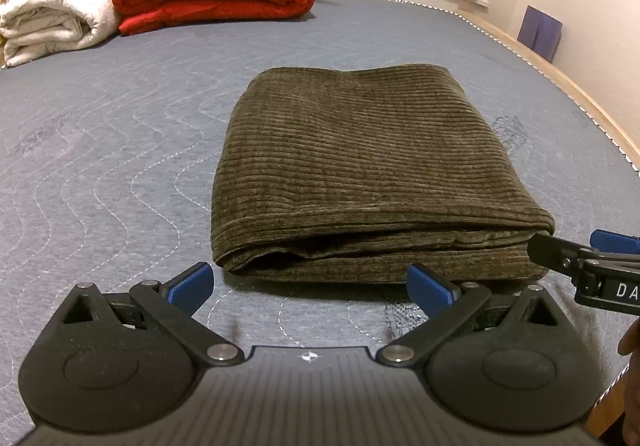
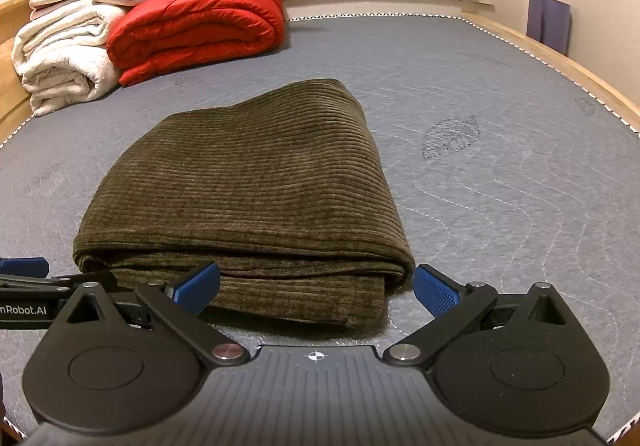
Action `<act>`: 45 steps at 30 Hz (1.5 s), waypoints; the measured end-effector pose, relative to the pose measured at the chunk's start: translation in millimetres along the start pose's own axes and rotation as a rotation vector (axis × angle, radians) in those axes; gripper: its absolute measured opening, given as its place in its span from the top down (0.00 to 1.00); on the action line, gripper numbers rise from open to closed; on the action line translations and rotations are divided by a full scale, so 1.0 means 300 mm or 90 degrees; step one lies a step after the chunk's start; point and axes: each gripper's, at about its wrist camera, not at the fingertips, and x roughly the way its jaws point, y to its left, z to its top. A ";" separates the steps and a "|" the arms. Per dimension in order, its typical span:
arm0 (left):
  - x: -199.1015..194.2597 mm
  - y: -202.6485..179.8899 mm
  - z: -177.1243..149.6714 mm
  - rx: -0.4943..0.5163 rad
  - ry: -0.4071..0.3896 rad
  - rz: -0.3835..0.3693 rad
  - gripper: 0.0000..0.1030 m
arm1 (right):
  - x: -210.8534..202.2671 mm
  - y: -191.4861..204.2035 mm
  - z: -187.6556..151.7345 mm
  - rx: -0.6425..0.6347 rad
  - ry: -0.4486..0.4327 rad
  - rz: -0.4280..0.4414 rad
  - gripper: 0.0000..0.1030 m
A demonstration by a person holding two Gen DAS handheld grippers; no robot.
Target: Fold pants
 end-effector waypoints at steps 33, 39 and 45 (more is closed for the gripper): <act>-0.009 0.006 0.003 0.011 -0.006 -0.019 0.00 | 0.007 0.015 -0.014 -0.016 0.009 -0.002 0.01; -0.010 0.004 0.000 0.015 -0.006 -0.021 0.00 | 0.001 0.016 -0.012 -0.018 0.005 0.002 0.01; -0.012 0.003 0.001 0.017 -0.009 -0.025 0.00 | 0.002 0.018 -0.010 -0.018 0.007 0.003 0.01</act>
